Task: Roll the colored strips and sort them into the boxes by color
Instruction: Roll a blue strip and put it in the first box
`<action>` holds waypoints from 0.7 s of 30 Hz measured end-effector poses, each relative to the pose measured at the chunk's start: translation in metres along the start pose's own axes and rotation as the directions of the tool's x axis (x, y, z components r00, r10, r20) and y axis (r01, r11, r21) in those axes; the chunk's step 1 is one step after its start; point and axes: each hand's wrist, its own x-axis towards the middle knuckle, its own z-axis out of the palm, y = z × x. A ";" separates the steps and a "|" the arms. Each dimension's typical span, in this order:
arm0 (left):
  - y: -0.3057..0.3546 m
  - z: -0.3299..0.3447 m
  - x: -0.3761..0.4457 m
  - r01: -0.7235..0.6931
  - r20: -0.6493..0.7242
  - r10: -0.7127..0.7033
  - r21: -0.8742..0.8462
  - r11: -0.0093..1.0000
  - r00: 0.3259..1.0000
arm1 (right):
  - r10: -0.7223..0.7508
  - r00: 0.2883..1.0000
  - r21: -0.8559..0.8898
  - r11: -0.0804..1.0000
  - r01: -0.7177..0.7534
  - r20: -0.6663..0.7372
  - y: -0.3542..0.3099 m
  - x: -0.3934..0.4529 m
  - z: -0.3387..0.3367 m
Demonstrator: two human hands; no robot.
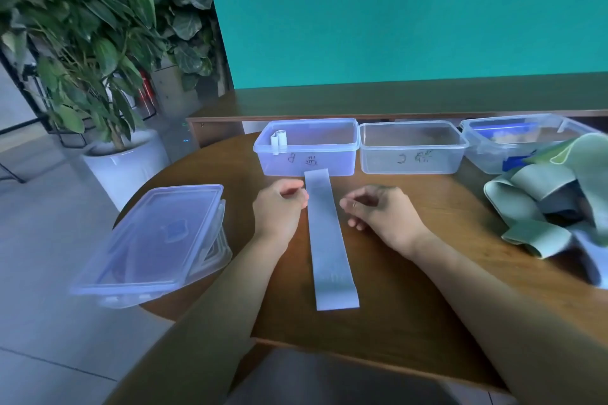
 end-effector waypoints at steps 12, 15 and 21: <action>0.022 -0.060 -0.111 -0.239 0.364 0.173 0.144 0.960 0.915 | -0.203 0.952 -0.102 0.968 0.231 0.230 -0.012 -0.095 -0.005; 0.025 -0.072 -0.126 -0.311 0.472 0.226 0.110 0.944 0.852 | -0.286 0.913 -0.091 0.942 0.324 0.290 -0.013 -0.109 -0.008; 0.019 -0.079 -0.130 -0.578 0.582 0.354 0.257 0.774 0.733 | -0.368 0.845 -0.230 0.849 0.475 0.389 -0.011 -0.111 -0.008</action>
